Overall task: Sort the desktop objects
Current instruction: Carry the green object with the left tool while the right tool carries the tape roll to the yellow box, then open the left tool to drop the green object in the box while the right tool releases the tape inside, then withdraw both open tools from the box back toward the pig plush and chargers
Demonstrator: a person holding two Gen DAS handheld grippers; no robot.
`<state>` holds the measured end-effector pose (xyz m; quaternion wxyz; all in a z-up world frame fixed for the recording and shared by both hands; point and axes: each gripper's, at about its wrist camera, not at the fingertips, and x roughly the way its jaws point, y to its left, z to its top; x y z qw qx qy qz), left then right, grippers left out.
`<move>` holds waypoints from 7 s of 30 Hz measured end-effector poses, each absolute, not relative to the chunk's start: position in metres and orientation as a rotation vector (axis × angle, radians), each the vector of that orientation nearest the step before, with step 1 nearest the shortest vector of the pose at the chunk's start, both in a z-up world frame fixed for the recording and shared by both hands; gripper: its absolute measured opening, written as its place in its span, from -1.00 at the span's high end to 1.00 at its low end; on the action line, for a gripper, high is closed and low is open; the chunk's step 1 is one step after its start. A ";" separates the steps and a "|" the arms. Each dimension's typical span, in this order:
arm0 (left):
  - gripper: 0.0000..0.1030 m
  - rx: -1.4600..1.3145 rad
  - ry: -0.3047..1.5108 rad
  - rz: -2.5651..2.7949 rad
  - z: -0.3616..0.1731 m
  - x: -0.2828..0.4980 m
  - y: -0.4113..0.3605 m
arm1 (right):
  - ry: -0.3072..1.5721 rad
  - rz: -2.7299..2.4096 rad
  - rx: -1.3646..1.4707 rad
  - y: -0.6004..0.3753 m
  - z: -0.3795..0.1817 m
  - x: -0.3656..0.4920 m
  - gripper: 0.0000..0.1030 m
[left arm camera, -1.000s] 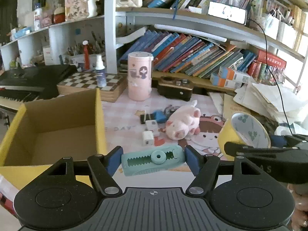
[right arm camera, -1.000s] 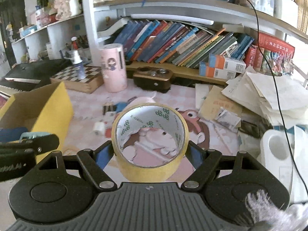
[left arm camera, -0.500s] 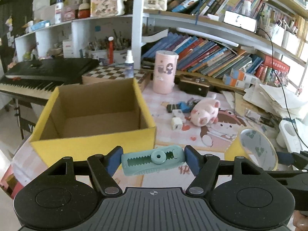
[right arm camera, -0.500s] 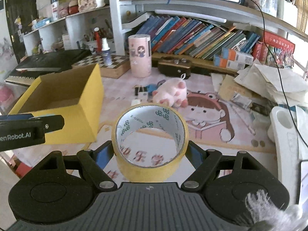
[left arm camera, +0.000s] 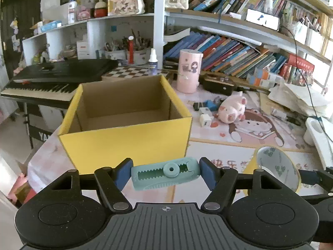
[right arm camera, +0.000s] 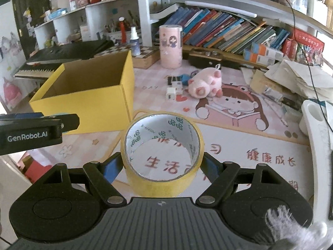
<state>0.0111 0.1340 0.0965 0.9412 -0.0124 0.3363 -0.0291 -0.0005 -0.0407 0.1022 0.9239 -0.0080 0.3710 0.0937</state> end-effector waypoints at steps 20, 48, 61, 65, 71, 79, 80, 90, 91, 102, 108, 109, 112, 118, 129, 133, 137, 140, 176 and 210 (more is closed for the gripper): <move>-0.36 -0.077 0.699 0.042 0.093 -0.001 0.181 | 0.793 0.324 -0.078 0.014 0.095 -0.001 -0.54; -0.36 -0.081 0.689 0.103 0.097 0.010 0.209 | 0.757 0.400 -0.139 0.049 0.105 0.022 -0.54; -0.36 -0.066 0.681 0.097 0.099 0.015 0.214 | 0.737 0.403 -0.156 0.059 0.112 0.030 -0.54; -0.36 -0.066 0.680 0.092 0.100 0.019 0.213 | 0.728 0.405 -0.162 0.060 0.115 0.033 -0.54; -0.36 -0.070 0.668 0.094 0.104 0.026 0.214 | 0.712 0.416 -0.166 0.063 0.119 0.040 -0.54; -0.36 -0.054 0.639 0.113 0.112 0.045 0.216 | 0.667 0.451 -0.183 0.071 0.127 0.066 -0.54; -0.36 -0.052 0.638 0.115 0.113 0.049 0.217 | 0.663 0.455 -0.184 0.072 0.128 0.070 -0.54; -0.36 -0.062 0.636 0.159 0.116 0.093 0.226 | 0.627 0.499 -0.241 0.086 0.136 0.126 -0.54; -0.36 -0.064 0.638 0.164 0.115 0.099 0.226 | 0.625 0.504 -0.250 0.087 0.135 0.132 -0.54; -0.36 -0.038 0.717 0.213 0.090 0.142 0.226 | 0.617 0.597 -0.493 0.108 0.107 0.187 -0.54; -0.36 -0.011 0.767 0.234 0.074 0.159 0.223 | 0.632 0.679 -0.623 0.118 0.087 0.205 -0.54; -0.36 -0.006 0.774 0.238 0.072 0.161 0.222 | 0.638 0.702 -0.615 0.117 0.086 0.210 -0.54; -0.36 0.004 0.792 0.248 0.066 0.166 0.220 | 0.656 0.742 -0.616 0.118 0.085 0.220 -0.54; -0.36 -0.001 0.811 0.267 0.061 0.173 0.218 | 0.682 0.845 -0.624 0.120 0.085 0.232 -0.54; -0.37 0.011 0.856 0.297 0.048 0.185 0.220 | 0.685 0.872 -0.716 0.124 0.076 0.250 -0.54; -0.37 0.036 0.862 0.296 0.046 0.185 0.214 | 0.669 0.879 -0.773 0.127 0.068 0.255 -0.54; -0.37 0.050 0.873 0.290 0.042 0.184 0.208 | 0.672 0.907 -0.847 0.128 0.060 0.259 -0.54; -0.37 0.064 0.877 0.287 0.041 0.182 0.203 | 0.632 0.935 -0.941 0.128 0.054 0.255 -0.54; -0.92 0.055 0.648 0.262 0.105 0.146 0.203 | 0.506 0.707 -0.562 0.066 0.125 0.208 -0.65; -0.92 -0.034 0.687 0.192 0.099 0.040 0.208 | 0.582 0.153 -0.005 -0.005 0.114 0.062 -0.65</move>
